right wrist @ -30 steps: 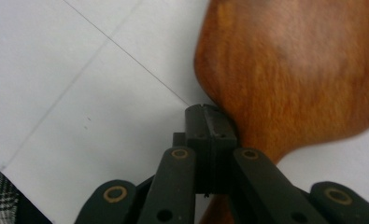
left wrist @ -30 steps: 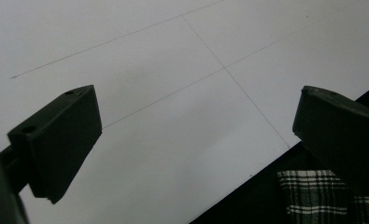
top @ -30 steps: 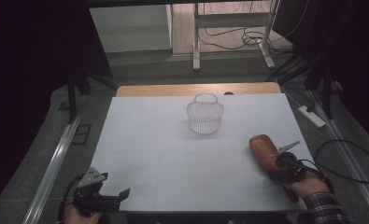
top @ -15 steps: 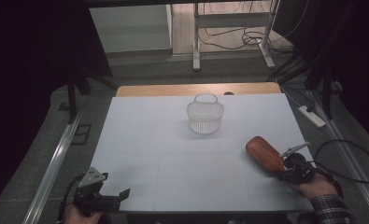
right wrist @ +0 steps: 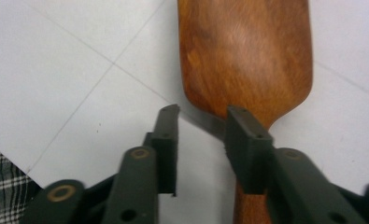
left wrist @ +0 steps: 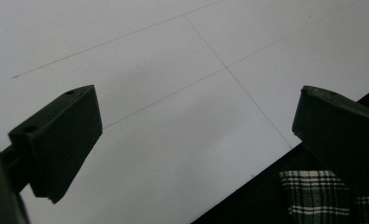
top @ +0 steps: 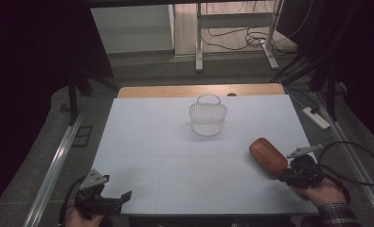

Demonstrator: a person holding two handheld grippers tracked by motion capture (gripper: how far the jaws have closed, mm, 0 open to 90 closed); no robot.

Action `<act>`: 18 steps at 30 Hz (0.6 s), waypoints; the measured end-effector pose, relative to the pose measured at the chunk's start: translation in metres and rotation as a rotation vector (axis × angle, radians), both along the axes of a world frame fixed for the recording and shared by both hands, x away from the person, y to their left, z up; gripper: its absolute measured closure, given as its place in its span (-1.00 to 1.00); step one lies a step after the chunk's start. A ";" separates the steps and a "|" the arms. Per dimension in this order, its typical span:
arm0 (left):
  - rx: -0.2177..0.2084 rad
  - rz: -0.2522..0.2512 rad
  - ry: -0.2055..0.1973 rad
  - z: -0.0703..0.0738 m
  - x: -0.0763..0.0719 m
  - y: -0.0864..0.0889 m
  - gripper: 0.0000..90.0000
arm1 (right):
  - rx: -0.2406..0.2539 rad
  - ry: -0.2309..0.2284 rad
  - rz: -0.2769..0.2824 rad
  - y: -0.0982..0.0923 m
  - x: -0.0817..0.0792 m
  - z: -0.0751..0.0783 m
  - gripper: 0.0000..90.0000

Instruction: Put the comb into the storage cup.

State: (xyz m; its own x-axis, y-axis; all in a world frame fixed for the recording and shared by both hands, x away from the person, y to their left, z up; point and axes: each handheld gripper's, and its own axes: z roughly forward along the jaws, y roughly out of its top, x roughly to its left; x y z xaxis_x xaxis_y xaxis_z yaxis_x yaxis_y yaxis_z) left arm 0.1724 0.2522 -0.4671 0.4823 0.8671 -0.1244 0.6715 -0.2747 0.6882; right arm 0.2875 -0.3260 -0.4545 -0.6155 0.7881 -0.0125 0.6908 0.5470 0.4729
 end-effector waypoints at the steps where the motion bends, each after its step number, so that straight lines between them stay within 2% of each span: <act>1: 0.000 0.001 0.000 0.000 0.000 0.000 -0.94 | 0.002 -0.010 -0.007 0.000 -0.001 0.001 0.29; 3: -0.001 0.000 0.001 0.000 0.000 0.000 -0.94 | 0.002 -0.019 -0.012 0.001 -0.001 0.002 0.23; 6: -0.001 0.001 0.002 0.000 0.000 0.000 -0.94 | 0.018 -0.046 -0.034 -0.001 -0.002 0.005 -0.04; 9: 0.001 -0.001 0.003 0.000 0.000 0.000 -0.94 | 0.021 -0.045 -0.039 -0.002 -0.002 0.006 -0.12; 10: 0.002 0.000 0.003 0.000 0.000 0.000 -0.94 | 0.017 -0.047 -0.043 -0.003 -0.002 0.007 -0.14; 12: 0.000 -0.001 0.004 0.000 0.000 0.000 -0.94 | 0.005 -0.057 -0.066 -0.005 -0.001 0.007 -0.33; 18: 0.002 -0.002 0.002 0.000 0.000 0.000 -0.94 | -0.010 -0.076 -0.100 -0.010 0.001 0.006 -0.57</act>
